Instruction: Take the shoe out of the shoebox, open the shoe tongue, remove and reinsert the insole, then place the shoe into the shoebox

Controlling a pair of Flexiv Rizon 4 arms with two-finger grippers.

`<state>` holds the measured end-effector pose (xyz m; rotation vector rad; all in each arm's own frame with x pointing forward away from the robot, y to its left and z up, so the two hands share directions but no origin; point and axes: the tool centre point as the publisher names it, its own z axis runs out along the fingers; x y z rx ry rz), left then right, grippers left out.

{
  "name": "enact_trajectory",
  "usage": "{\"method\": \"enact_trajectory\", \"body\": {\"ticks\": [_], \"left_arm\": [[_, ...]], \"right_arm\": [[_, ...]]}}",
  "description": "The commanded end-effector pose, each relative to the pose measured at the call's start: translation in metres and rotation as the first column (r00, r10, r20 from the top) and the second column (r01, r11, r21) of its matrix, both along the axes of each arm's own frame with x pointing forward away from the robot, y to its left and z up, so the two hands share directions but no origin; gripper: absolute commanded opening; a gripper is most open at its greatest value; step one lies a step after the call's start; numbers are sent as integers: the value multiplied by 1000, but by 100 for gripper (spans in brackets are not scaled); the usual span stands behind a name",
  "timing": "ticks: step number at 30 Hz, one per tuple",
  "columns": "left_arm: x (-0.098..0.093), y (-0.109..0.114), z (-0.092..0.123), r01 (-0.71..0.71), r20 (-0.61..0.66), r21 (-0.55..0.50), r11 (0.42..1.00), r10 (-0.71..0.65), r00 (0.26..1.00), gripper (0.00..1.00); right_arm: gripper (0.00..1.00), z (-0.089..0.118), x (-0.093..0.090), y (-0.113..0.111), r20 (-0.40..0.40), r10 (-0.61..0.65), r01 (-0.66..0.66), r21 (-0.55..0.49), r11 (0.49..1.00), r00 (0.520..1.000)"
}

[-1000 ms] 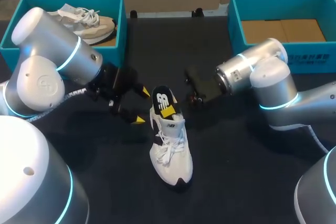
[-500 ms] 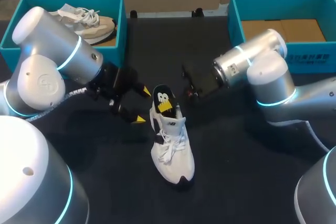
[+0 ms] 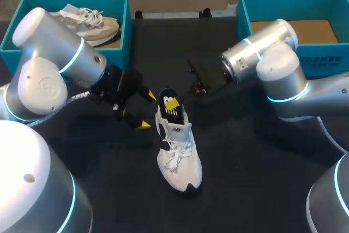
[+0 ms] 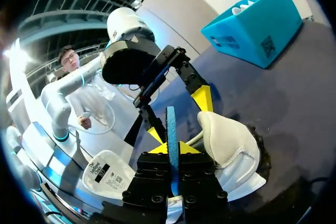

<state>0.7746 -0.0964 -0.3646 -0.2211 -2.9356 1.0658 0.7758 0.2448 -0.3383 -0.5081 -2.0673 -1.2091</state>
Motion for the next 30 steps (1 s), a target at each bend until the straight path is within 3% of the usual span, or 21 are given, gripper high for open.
{"method": "enact_trajectory", "body": {"ticks": [1,14,21,22,23,24,30], "left_arm": [[-1,0,-2,-3,0,0,1000,3,1000,100],[2,-1,-4,1,-3,0,1000,-1,1000,100],[4,-3,-4,12,-3,-3,1000,-12,1000,100],[4,-3,-3,14,-2,-2,1000,-14,1000,100],[5,-3,-3,14,-2,-2,1000,-14,1000,100],[5,-3,-3,15,-1,-1,1000,-15,1000,100],[5,-3,-2,16,0,-1,1000,-16,1000,100]], "right_arm": [[0,-2,4,2,-19,15,-15,-22,1000,1000],[0,-13,-27,1,-131,-11,-1,-96,995,991],[0,-15,-26,0,-115,-34,21,-114,993,993],[6,-12,-23,0,-99,-42,31,-111,993,994],[22,-9,-21,0,-83,-47,37,-112,993,995],[27,-7,-19,0,-69,-49,41,-114,993,996],[34,3,-12,2,-18,-57,54,-114,992,998]]}}
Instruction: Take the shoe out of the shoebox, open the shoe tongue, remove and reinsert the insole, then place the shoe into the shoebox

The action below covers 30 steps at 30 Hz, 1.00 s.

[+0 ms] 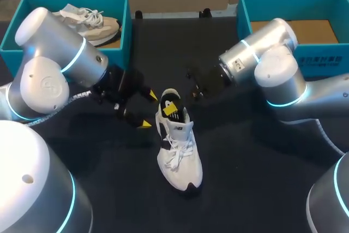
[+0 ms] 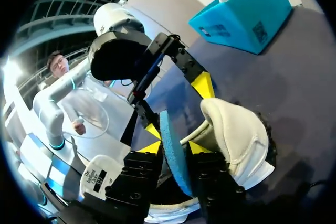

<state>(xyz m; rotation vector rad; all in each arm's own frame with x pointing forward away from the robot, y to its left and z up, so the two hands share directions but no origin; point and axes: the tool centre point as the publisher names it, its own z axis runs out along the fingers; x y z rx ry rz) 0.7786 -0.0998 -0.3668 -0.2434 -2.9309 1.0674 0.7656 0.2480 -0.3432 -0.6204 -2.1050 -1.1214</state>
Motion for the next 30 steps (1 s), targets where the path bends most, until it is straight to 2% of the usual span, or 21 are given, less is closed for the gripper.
{"method": "enact_trajectory", "body": {"ticks": [1,10,13,15,17,23,30], "left_arm": [[0,1,1,1,-2,1,1000,-1,1000,100],[-3,2,1,-3,-3,0,1000,3,1000,100],[-3,2,1,0,-3,0,1000,0,1000,100],[-3,1,1,2,-2,0,1000,-2,1000,100],[-3,1,1,2,-1,0,1000,-2,1000,100],[-3,1,2,3,-1,-1,1000,-3,1000,100],[-5,1,0,-3,-7,-5,1000,3,1000,100]], "right_arm": [[36,10,-2,-1,19,-8,9,-19,1000,1000],[40,21,1,-3,67,-20,21,-14,1000,998],[35,22,4,-5,67,-17,19,-18,1000,998],[25,20,5,-5,58,-8,10,-27,1000,998],[0,19,7,-5,40,-4,6,-35,999,999],[0,24,14,-4,1,-8,8,-37,999,1000],[0,23,20,-2,-88,13,-17,-51,999,996]]}}
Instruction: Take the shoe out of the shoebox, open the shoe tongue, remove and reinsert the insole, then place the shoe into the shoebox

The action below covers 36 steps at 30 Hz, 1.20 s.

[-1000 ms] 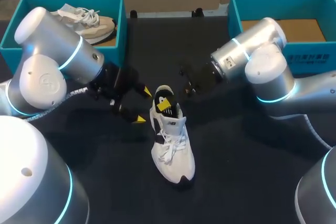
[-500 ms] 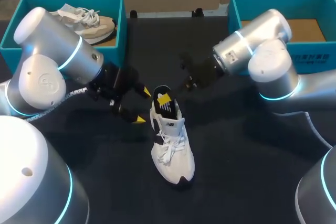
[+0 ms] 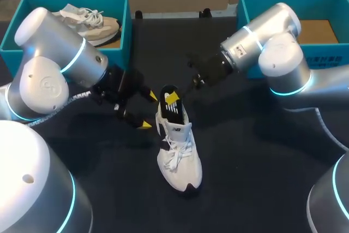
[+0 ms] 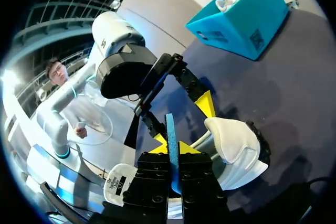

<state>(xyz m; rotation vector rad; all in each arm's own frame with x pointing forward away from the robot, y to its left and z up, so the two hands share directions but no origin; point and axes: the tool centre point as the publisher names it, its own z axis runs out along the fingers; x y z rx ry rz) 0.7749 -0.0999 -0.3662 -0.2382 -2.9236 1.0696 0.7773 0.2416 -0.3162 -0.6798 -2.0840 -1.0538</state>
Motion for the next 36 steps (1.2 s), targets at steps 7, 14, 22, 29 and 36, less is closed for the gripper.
{"method": "enact_trajectory", "body": {"ticks": [7,14,22,29,36], "left_arm": [[-4,0,-2,-8,-3,-6,1000,8,1000,100],[-4,-4,-4,0,-8,-9,1000,0,1000,100],[-5,-4,-2,1,-1,-6,1000,-1,1000,100],[-7,-4,-2,2,-3,4,1000,-2,1000,100],[-7,-4,-1,3,-3,13,1000,-3,1000,100]], "right_arm": [[25,-6,0,1,-39,45,-46,-37,998,998],[25,-7,-4,-5,13,85,-82,-144,986,996],[23,-14,-6,-11,67,138,-121,-219,968,988],[31,-24,-7,-16,62,175,-156,-239,958,983],[27,-36,-11,-16,44,200,-183,-248,951,979]]}}
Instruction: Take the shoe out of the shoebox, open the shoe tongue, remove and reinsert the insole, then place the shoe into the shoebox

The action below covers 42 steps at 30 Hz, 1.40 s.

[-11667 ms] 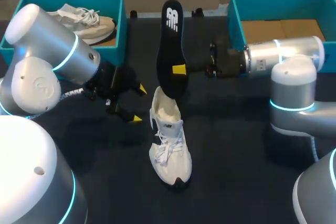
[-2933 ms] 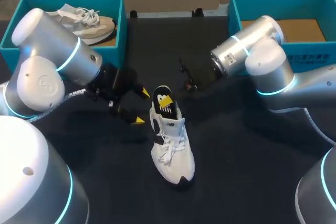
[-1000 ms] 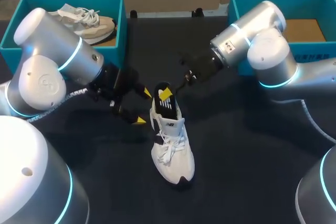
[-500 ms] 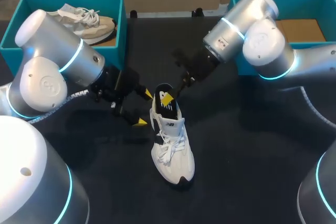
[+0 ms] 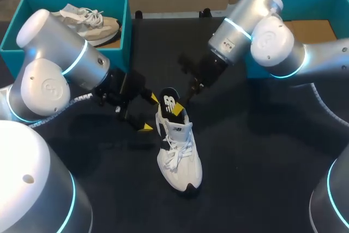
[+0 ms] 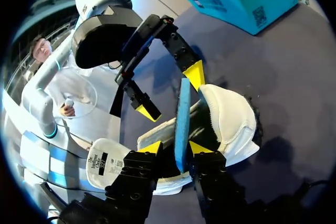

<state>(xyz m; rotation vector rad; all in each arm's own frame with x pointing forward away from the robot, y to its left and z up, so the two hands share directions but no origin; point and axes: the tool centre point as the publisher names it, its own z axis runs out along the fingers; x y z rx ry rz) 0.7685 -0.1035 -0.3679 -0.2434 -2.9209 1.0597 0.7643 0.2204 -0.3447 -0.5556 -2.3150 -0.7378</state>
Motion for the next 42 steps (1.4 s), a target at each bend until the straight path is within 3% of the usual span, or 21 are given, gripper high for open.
{"method": "enact_trajectory", "body": {"ticks": [1,15,18,19,33,42], "left_arm": [[-1,-1,1,-3,0,8,1000,3,1000,100],[0,-5,2,5,2,10,1000,-5,1000,100],[0,-7,1,7,1,9,1000,-7,1000,100],[0,-7,1,9,1,9,1000,-9,1000,100],[-2,-7,-2,6,-4,1,1000,-6,1000,100],[-4,-4,-4,-5,-7,-2,1000,5,1000,100]], "right_arm": [[27,-9,1,5,-11,10,-10,-3,1000,1000],[26,-23,-3,8,-56,34,-35,-23,999,998],[15,-23,-4,9,-71,38,-41,-30,999,997],[0,-24,-5,9,-75,40,-42,-30,999,996],[0,-19,-4,7,-209,154,-157,4,988,966],[0,-33,-20,9,-248,155,-162,-8,987,956]]}}
